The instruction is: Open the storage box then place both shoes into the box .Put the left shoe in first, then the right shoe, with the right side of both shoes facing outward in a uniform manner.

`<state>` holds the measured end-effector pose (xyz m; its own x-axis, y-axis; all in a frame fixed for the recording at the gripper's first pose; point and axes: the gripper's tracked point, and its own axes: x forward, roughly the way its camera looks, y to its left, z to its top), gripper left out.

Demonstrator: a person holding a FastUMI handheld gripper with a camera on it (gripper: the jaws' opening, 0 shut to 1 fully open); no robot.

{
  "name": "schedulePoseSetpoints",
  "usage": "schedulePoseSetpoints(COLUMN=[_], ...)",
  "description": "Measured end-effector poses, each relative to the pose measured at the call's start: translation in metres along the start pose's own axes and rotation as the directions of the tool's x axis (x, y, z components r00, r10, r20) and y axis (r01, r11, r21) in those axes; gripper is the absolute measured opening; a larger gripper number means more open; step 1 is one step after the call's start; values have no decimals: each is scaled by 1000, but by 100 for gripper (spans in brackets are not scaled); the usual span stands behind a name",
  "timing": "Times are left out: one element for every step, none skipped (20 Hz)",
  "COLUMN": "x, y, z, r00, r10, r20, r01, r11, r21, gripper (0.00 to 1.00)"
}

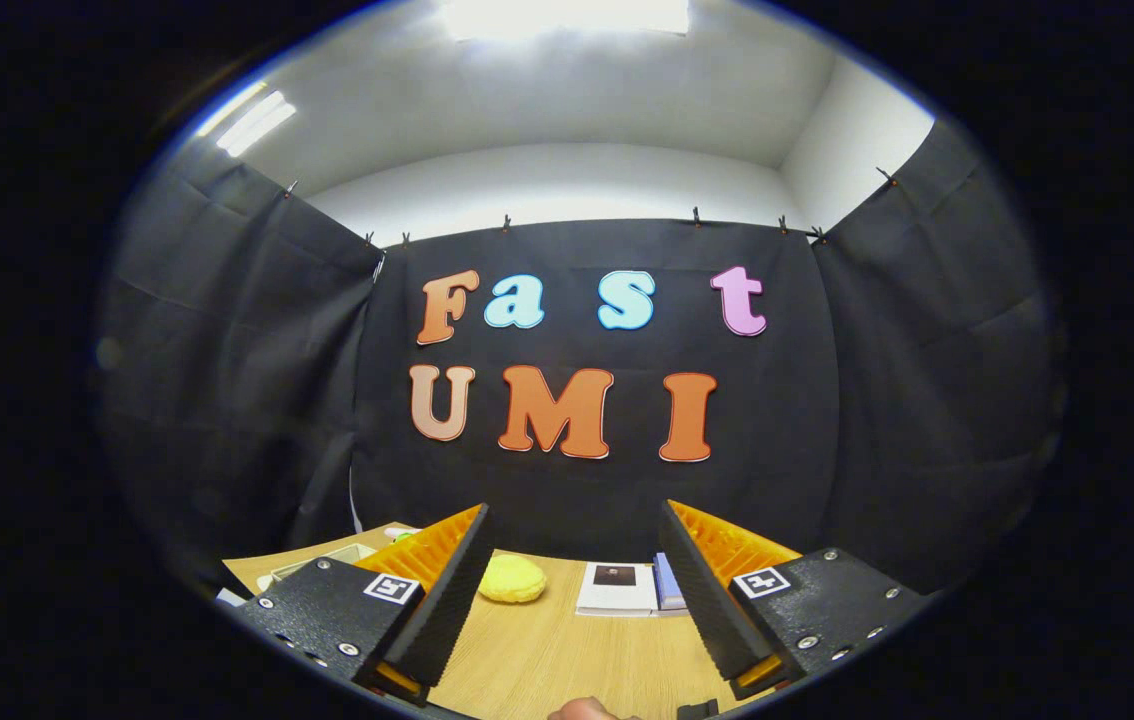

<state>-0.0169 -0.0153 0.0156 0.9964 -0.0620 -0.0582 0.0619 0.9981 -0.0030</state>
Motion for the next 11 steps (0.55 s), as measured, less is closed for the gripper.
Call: schedulePoseSetpoints(x=[-1,-2,-2,-2,-1,-1,0,1,2,2,3], y=[-3,-4,-2,2,4,6,6,6,9,11,13], z=[1,0,0,2,4,6,9,10,9,8,7], r00=[1000,1000,1000,1000,1000,1000,999,998,998,998,998], r10=[-9,-12,-7,2,8,7,1,-4,-2,2,6], r20=[2,1,1,7,17,30,45,58,60,61,60], r01=[9,12,7,-2,-8,-7,-1,4,2,-1,-5], r11=[1000,1000,1000,1000,1000,1000,1000,1000,1000,1000,1000], r21=[-2,1,4,7,6,3,0,0,-2,-3,-4], gripper=[98,98,98,98,98,98,98,98,98,98,98])
